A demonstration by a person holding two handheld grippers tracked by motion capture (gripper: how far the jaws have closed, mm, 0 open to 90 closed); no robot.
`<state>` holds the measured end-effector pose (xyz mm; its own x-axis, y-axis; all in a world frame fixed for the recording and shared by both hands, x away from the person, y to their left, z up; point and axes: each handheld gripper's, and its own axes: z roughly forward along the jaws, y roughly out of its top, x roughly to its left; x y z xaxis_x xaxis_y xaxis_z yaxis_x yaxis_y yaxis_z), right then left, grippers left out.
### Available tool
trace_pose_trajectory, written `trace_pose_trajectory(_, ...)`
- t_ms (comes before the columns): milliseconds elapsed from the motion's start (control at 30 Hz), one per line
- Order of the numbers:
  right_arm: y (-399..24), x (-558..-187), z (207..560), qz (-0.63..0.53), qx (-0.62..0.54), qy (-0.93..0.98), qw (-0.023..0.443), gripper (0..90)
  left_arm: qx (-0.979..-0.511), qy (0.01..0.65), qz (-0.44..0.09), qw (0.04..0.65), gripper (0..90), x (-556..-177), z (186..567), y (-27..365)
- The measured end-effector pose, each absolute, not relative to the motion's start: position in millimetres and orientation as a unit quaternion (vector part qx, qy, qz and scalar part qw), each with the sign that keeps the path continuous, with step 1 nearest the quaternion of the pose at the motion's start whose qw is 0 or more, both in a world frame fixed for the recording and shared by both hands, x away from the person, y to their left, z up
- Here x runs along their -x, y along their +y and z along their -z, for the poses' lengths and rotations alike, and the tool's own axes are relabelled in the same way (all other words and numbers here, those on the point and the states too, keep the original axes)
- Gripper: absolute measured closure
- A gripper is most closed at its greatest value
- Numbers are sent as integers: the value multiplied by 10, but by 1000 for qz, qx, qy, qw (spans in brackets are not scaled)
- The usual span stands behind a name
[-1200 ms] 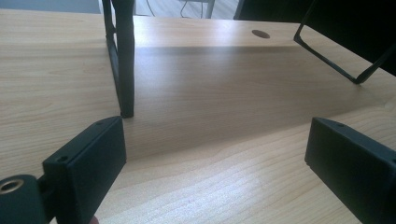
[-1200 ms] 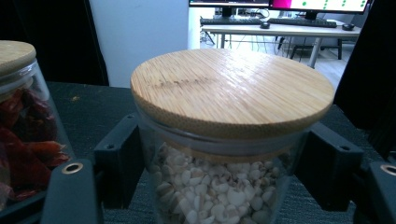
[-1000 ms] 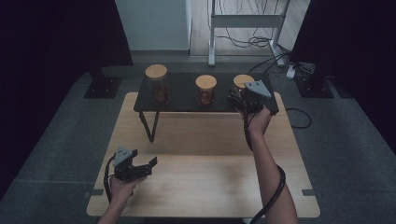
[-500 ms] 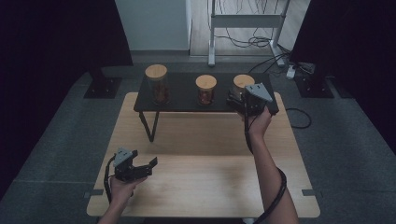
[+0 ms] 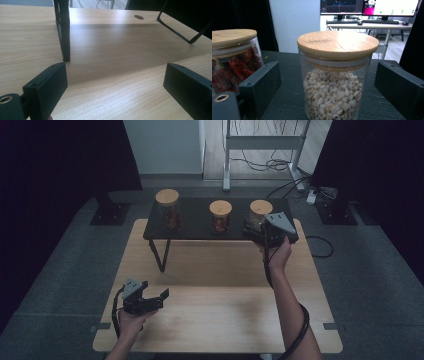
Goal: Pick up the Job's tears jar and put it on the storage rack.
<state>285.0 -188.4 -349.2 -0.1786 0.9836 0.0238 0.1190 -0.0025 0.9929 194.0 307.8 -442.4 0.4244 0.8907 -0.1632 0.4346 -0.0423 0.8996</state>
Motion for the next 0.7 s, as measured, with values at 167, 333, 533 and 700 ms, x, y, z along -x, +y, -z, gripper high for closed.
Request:
trace_pose_trajectory(167,-1870,-2818,3497,-513,-484,570,421,59,-684,484,-231,495,48,-1935,4424,3076)
trace_pose_trajectory(333,-1867,-2765,3510,-510,-485,570,424,55,-683,483,-232,496,48,-1927,4424,3074)
trace_pose_trajectory(533,-1902,-2658,3546,-512,-480,569,428,51,-683,484,-230,496,48,-1929,4427,3072)
trace_pose_trajectory(700,-1933,-2547,3593,-520,-476,568,425,52,-683,484,-230,496,48,-1929,4431,3068)
